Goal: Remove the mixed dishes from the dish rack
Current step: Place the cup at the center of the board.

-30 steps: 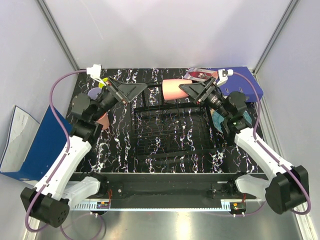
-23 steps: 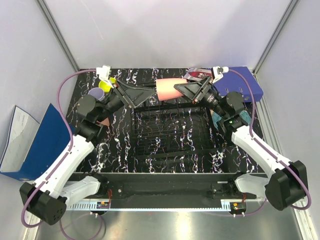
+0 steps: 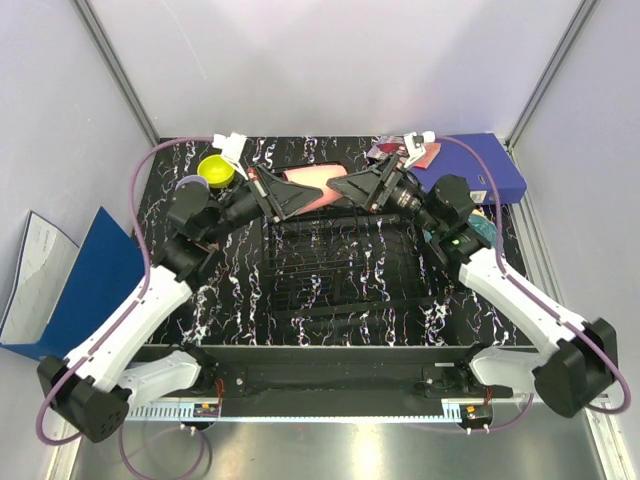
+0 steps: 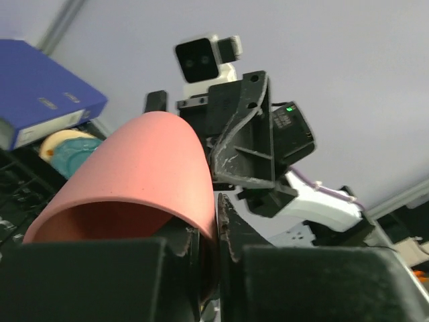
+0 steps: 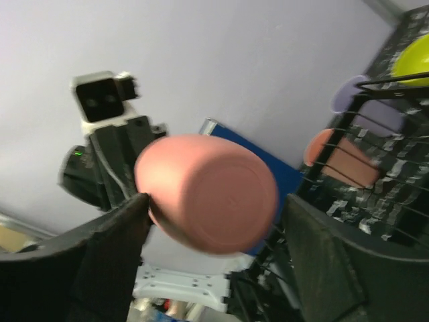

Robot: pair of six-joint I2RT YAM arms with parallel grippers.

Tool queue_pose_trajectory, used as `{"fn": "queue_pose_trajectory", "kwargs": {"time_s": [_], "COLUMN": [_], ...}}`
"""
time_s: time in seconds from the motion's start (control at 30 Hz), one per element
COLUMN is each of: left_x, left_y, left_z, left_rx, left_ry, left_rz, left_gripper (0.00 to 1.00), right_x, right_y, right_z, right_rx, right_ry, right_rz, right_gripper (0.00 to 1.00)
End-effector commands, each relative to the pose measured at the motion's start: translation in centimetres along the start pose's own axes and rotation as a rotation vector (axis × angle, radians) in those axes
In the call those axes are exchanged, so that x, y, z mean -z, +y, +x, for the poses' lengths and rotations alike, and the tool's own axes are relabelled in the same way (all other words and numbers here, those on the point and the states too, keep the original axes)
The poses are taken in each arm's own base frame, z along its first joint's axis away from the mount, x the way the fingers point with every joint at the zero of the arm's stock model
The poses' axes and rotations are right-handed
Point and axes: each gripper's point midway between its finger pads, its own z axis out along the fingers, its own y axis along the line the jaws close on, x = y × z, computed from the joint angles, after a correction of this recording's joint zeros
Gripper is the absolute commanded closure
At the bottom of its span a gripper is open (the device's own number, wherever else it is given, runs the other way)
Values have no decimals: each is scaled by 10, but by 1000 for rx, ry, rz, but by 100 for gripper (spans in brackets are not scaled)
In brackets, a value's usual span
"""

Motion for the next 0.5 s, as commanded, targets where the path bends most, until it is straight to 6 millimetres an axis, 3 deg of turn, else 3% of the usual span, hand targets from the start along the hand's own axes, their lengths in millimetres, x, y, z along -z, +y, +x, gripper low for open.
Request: {"fn": "queue_pose_trajectory", "kwargs": {"time_s": [0.0, 0.03, 0.07, 0.1, 0.23, 0.33, 0.43, 0.47], "left_x": [20, 23, 31, 36, 74, 136, 176, 180], "left_y": [-24, -22, -8, -15, 11, 61, 94, 105], "left_z": [-35, -39, -38, -46, -75, -93, -92, -92], "left_rx": [-214, -237, -257, -281, -325, -341, -344, -339], "left_ry": [-80, -86, -67, -83, -170, -268, -234, -208], "left_rz": [-102, -132, -213, -228, -493, -913, -1178, -1234], "left_gripper": [100, 100, 100, 100, 100, 100, 100, 100], "right_x": [22, 27, 33, 41, 69, 97, 115, 119], "right_y": [-5, -8, -17, -17, -38, -61, -73, -76], "right_z": [-21, -23, -21, -30, -36, -42, -46, -48], "right_rx": [209, 230, 255, 278, 340, 362, 382, 389], "right_ry": [-83, -94, -86, -131, -178, -227, -262, -274], "right_rz": [189, 218, 268, 303, 461, 619, 705, 728], "right_gripper": [6, 0, 0, 0, 0, 0, 0, 0]}}
